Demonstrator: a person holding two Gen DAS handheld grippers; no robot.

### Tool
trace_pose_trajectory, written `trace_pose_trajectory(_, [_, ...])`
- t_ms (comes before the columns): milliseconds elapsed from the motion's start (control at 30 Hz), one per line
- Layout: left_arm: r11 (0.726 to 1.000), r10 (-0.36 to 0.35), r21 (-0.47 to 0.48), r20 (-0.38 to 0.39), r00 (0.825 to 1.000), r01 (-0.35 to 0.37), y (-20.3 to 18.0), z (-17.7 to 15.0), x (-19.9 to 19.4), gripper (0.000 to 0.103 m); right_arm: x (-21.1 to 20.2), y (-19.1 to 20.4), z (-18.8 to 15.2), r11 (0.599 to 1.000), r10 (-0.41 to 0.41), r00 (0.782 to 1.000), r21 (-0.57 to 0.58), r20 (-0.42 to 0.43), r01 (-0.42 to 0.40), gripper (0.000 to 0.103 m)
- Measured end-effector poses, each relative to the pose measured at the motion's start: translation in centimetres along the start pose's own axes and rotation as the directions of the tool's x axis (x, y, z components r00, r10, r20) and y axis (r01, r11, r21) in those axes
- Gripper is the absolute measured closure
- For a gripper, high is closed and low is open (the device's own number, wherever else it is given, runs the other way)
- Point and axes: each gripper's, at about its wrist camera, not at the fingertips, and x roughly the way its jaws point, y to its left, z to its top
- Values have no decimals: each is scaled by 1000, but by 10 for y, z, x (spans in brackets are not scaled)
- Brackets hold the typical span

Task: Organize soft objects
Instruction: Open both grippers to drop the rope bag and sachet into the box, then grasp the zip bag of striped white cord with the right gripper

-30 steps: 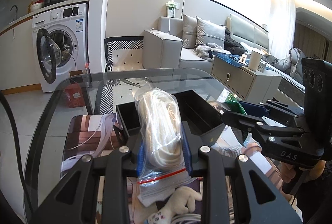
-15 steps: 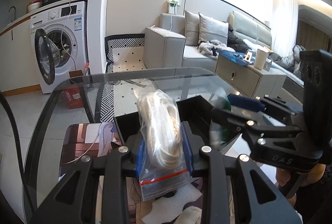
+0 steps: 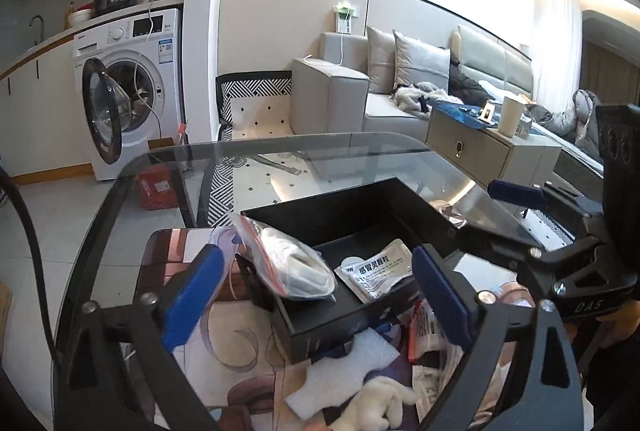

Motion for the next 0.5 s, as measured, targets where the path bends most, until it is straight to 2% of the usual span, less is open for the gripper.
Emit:
trace_pose_trajectory(133, [1000,24,-1,4,1000,-24,1,-2,-8,0,-9,4,-8,1000,9,1000,-9,-15,-9,1])
trace_pose_trajectory(500, [997,78,-3,-12,997,-78,-1,-19,-20,0,-24,11,-38,1000,-2,998,7,-66,2,1])
